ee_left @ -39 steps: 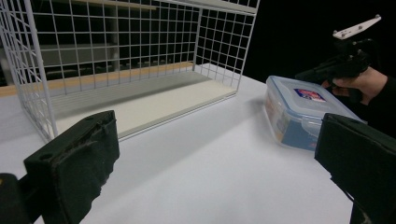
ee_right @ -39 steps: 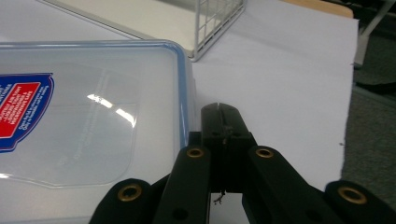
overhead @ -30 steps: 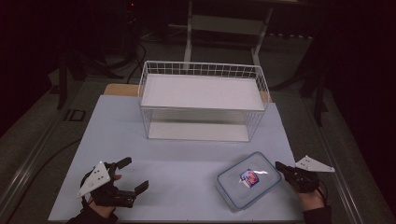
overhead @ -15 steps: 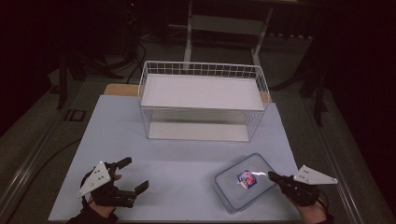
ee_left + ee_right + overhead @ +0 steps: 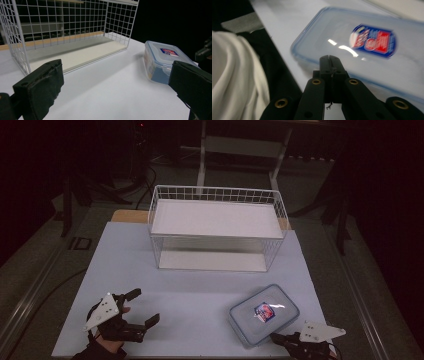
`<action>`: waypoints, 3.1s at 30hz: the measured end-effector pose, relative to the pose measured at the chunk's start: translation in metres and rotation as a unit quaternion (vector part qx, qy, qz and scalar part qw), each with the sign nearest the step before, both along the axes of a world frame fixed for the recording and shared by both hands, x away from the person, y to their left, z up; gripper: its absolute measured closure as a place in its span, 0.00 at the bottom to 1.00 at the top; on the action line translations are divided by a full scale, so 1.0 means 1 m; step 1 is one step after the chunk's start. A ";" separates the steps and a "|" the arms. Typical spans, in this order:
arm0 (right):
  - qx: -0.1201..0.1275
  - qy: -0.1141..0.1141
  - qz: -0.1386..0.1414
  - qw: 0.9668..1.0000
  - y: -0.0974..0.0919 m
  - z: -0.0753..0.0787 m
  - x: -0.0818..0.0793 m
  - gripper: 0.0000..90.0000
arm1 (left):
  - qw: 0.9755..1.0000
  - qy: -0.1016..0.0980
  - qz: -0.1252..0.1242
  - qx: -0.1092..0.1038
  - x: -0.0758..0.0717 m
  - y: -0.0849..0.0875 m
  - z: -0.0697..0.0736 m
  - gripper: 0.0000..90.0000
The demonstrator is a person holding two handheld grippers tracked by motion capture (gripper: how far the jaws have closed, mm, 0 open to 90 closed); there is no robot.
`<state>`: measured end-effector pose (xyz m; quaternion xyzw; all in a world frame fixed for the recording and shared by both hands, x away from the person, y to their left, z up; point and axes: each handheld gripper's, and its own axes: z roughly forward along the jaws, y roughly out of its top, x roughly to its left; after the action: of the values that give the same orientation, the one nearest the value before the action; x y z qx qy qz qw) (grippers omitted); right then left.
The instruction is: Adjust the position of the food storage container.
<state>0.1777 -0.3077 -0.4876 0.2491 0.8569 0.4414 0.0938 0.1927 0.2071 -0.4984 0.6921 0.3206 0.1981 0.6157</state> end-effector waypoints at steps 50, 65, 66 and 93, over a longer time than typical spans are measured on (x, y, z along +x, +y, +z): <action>-0.011 -0.050 -0.017 0.999 0.001 0.014 0.067 1.00 | 1.000 -0.004 -0.003 0.003 -0.001 -0.001 0.000 0.00; -0.042 -0.045 -0.162 0.985 -0.066 -0.001 0.105 1.00 | 1.000 -0.002 -0.003 0.006 -0.001 -0.002 0.000 0.00; -0.047 -0.045 -0.165 0.984 -0.065 -0.003 0.106 1.00 | 1.000 -0.003 -0.003 0.006 -0.001 -0.002 0.000 0.00; 0.000 0.007 -0.107 0.994 -0.008 -0.011 0.098 1.00 | 1.000 0.003 -0.005 0.007 0.001 -0.003 -0.001 0.00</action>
<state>0.2752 -0.3160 -0.4984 0.3423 0.8260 0.4270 0.1348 0.1937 0.2045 -0.4994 0.6983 0.3177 0.1956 0.6109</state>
